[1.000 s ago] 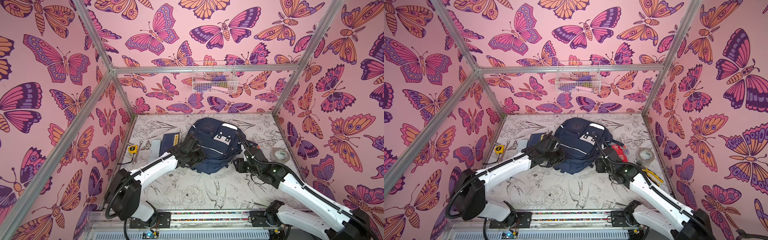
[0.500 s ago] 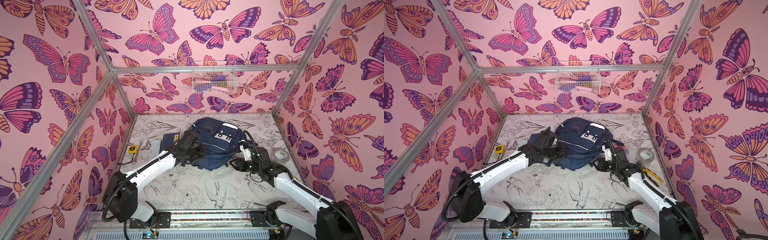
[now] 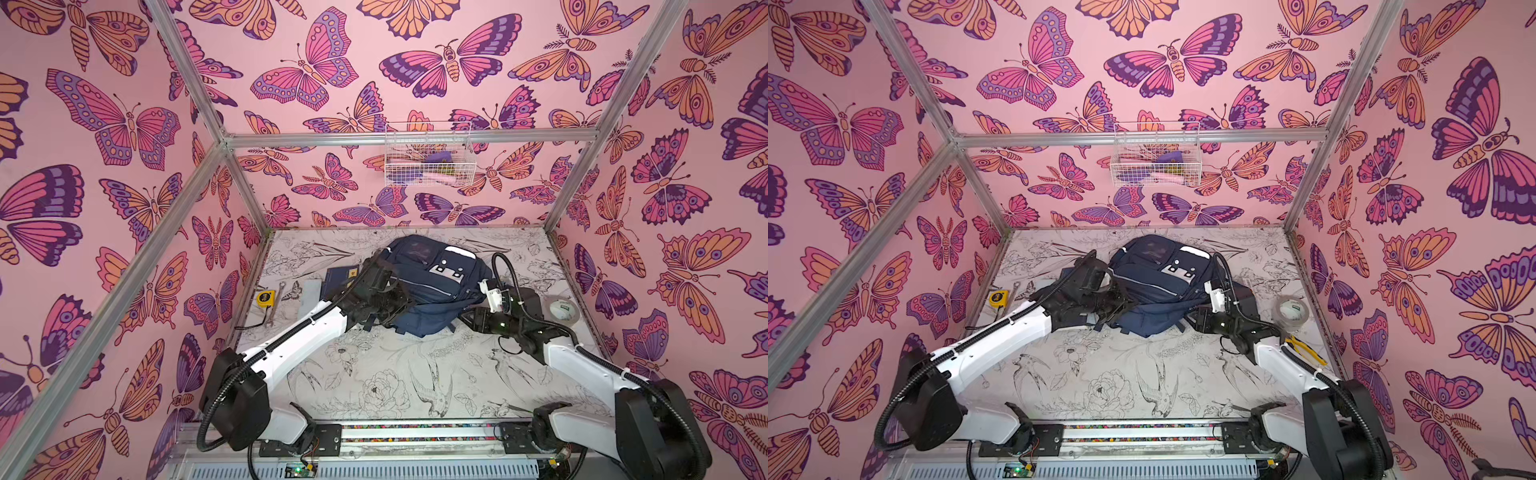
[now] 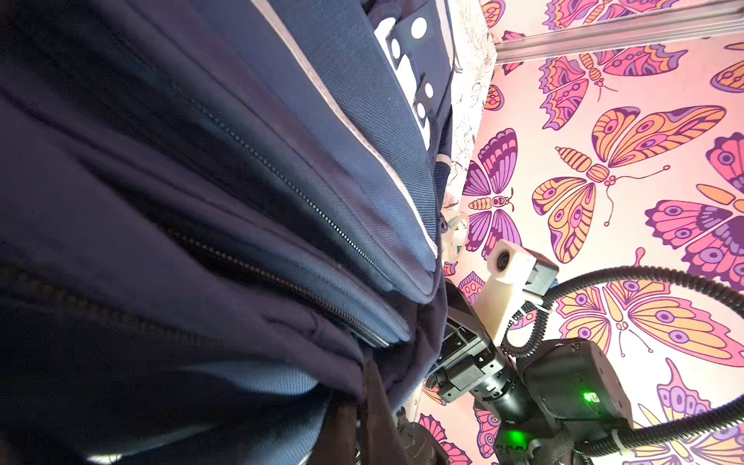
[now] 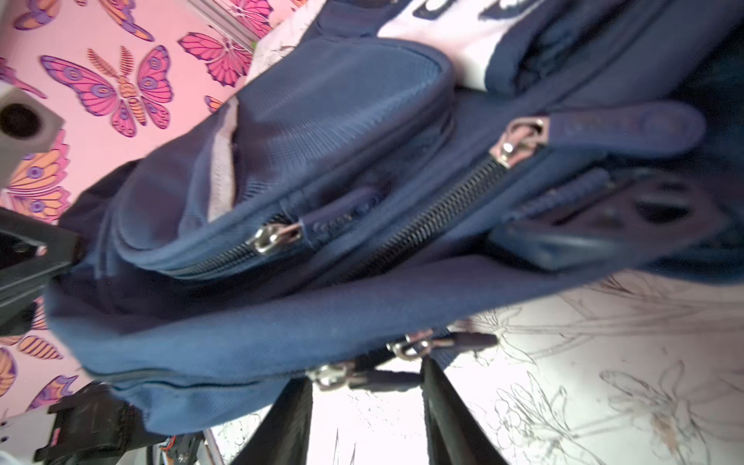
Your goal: Pack the student bag
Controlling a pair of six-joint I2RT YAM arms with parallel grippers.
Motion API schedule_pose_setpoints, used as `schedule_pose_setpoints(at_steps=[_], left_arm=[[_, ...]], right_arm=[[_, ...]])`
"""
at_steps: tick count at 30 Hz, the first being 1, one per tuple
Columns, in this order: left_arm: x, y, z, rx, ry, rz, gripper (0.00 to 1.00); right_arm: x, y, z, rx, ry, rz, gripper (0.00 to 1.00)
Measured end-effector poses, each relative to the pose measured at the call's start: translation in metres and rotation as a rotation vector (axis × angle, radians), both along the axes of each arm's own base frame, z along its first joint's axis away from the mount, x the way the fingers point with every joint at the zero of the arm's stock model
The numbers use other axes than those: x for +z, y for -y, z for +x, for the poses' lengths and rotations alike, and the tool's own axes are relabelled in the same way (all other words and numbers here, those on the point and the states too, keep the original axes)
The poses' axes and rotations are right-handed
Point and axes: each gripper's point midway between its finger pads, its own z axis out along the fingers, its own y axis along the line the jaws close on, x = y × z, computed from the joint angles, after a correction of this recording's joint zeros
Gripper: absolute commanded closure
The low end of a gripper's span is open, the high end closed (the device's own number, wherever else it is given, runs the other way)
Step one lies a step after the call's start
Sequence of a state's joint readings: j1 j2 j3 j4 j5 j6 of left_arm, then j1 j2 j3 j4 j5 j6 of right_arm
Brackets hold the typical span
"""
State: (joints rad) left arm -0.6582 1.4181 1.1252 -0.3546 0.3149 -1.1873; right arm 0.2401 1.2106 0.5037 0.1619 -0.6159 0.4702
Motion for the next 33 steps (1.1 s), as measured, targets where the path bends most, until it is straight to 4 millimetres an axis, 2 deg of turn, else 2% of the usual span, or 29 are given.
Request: schedule_pose_setpoints(at_steps=[7,9,15,21,27,33], left_arm=[[0.004,-0.003,0.000,0.004,-0.001,-0.001,1.00],[0.004,-0.003,-0.001,0.004,-0.004,0.000,1.00],[0.006,-0.002,0.000,0.004,0.000,-0.003,1.00],[0.007,-0.002,0.000,0.003,0.002,-0.004,1.00],[0.007,-0.002,0.000,0.003,0.003,-0.005,1.00],[0.007,-0.002,0.000,0.001,0.004,-0.004,1.00]], right_arm=[[-0.007,-0.008,-0.002,0.052,-0.026,0.035,0.60],[-0.007,-0.009,-0.001,0.060,-0.023,0.037,0.63],[-0.007,-0.011,-0.001,0.075,-0.020,0.048,0.88],[-0.001,-0.010,0.001,0.068,0.003,0.045,1.00],[0.007,-0.006,0.000,0.041,0.026,0.030,1.00],[-0.002,0.000,-0.009,-0.004,-0.033,-0.042,1.00]])
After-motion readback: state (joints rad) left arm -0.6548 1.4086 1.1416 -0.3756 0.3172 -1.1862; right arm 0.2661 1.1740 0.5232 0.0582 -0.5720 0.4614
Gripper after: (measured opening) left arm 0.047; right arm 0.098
